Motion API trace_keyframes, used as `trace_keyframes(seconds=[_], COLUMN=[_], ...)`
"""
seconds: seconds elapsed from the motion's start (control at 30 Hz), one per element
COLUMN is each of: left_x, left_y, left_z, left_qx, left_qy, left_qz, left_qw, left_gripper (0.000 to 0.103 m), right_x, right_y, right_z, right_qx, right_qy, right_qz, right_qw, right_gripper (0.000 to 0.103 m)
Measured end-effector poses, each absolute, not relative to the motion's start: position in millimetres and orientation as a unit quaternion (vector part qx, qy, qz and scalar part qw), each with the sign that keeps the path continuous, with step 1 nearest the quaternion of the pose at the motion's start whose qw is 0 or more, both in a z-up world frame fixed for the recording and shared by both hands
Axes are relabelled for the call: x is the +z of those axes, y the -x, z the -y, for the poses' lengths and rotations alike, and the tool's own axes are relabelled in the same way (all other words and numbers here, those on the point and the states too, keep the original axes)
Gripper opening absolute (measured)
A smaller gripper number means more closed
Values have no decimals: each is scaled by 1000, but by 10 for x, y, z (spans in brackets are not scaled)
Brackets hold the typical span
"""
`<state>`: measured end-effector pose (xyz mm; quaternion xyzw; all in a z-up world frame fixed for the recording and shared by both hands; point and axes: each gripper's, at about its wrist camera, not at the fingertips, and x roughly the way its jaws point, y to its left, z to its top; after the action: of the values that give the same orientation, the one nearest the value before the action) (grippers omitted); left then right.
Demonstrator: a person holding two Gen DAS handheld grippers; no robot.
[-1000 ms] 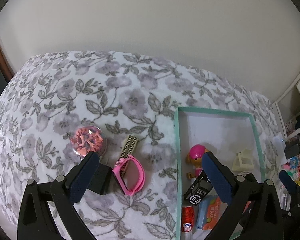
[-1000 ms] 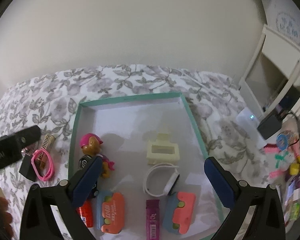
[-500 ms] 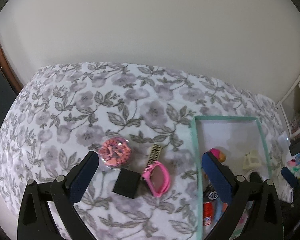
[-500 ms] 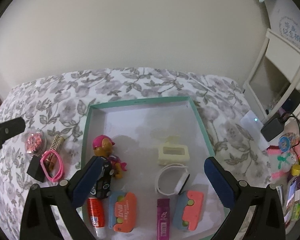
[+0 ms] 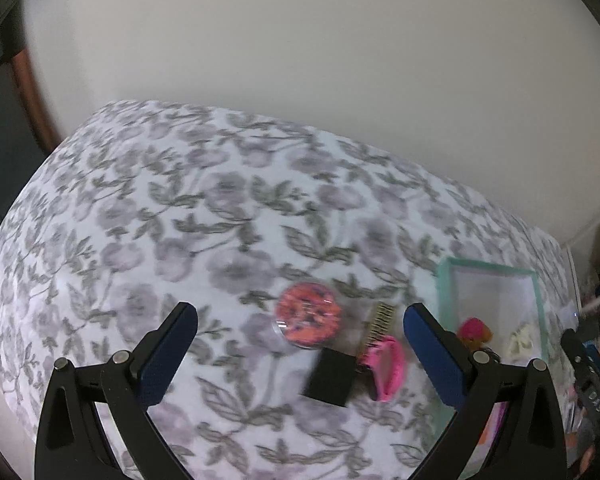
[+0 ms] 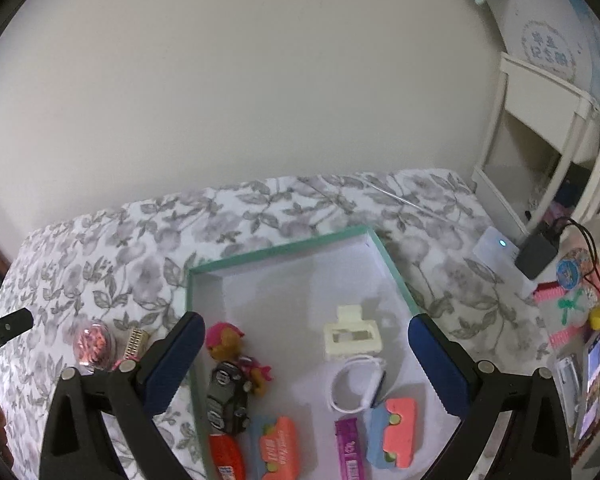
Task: Organize rigid objects
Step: 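Move both open grippers back over the remaining items beside the tray, then grasp the black charger block with left gripper while right gripper grasps pink watch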
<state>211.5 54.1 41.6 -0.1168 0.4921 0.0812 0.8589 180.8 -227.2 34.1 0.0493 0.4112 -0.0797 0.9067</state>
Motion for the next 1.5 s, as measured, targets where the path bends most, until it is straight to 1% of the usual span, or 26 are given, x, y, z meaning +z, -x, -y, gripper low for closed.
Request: trace_keyframes(seconds=[0.33,0.43,0.57,0.6,0.63,0.67,0.8,0.9,1.07,1.17,1.27,1.33,1.37,1.47,1.5], left_x=[280,193,80,59,33,2,-97,-151,-235,-269,-300,-314,-328,-404,-439], left_y=[-2099,-2114,-2121,-2124,-2130,-2136,-2144,-2139,-2182,-2170,-2170,-2168,-2166,-2150,-2143], left_z=[-918,-973,-1016,-1025,-1031,-1037,-1045,-1033,-886,-835,-782,-753,-745,-751,-753], left_qx=[120,124,134,138,140,141,148,157,160,160,156,159,158,146,145], left_qy=[145,156,168,170,173,178,203,218,190,201,201,193,194,220,227], left_qz=[-501,-511,-523,-526,-529,-532,-541,-544,-559,-559,-564,-566,-568,-572,-576], left_qw=[845,836,824,822,819,815,802,795,791,788,785,785,784,776,772], left_gripper=[102,102,102,102,102,102,102,102,102,102,102,102,102,102,102], right_x=[411,368,213,155,96,34,-229,-367,-466,-473,-476,-487,-502,-545,-558], right_y=[-2029,-2101,-2187,-2205,-2216,-2224,-2214,-2207,-2164,-2161,-2154,-2157,-2156,-2159,-2162], right_z=[1606,1329,1032,968,914,869,790,799,768,740,727,726,730,748,752], right_qx=[-15,25,62,72,79,85,102,111,124,130,139,144,148,156,158], right_qy=[-34,-19,-8,-6,-2,3,19,8,6,8,6,5,1,-11,-14], right_qz=[-416,-419,-441,-450,-458,-466,-490,-508,-520,-521,-522,-524,-526,-531,-533], right_qw=[909,908,895,890,885,881,866,854,845,844,842,840,838,833,831], right_gripper=[103,103,102,100,96,95,94,92,91,91,88,83,82,80,78])
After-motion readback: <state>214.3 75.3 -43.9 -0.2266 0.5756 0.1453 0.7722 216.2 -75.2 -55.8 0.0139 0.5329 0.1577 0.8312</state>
